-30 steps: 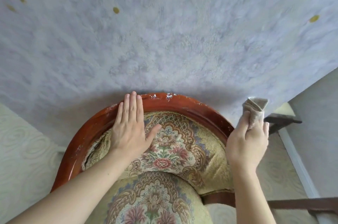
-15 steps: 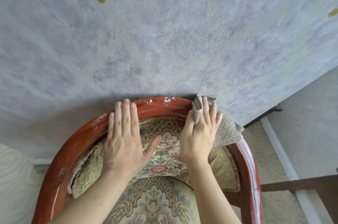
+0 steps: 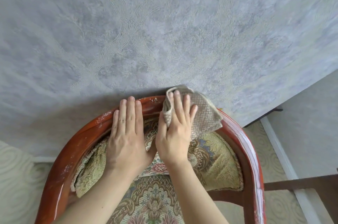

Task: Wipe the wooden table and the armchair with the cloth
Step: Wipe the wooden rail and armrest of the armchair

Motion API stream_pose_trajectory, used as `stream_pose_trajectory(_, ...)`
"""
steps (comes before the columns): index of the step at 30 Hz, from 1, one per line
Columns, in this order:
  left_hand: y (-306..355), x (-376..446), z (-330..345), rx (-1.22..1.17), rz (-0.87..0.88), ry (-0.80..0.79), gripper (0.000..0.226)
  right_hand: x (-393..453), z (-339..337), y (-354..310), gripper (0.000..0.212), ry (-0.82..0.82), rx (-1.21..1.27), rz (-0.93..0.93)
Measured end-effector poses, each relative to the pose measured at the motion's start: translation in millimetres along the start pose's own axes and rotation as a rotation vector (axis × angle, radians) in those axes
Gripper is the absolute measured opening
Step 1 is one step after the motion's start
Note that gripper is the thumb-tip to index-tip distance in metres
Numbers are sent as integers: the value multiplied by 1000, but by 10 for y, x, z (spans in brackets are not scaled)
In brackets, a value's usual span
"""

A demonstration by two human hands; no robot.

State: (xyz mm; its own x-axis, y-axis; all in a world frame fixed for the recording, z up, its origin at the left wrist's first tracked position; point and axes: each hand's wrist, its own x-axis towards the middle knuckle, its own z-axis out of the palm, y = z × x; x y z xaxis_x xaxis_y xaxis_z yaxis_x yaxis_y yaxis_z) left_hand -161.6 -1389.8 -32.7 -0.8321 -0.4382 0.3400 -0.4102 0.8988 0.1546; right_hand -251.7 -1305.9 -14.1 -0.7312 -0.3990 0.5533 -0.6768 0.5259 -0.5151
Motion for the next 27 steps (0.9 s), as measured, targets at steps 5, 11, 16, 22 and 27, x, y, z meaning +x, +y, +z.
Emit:
stream_pose_trajectory(5, -20, -19, -57, -20, 33, 29, 84, -59, 85, -148, 57, -219, 41, -237)
stream_pose_trajectory(11, -33, -2, -68, -25, -1, -13, 97, 36, -77, 28, 58, -263, -210, -451)
stream_pose_trajectory(16, -106, -1, -73, 12, 35, -72, 120, 24, -216, 277, 69, -237, -375, -480)
stream_pose_trajectory(22, -103, -4, -101, 33, 34, -82, 111, -168, -699, 864, 58, -185, -479, -351)
stream_pose_trajectory(27, -85, -7, -103, 18, 29, -86, 109, -278, -933, 1072, 54, -87, -466, -106)
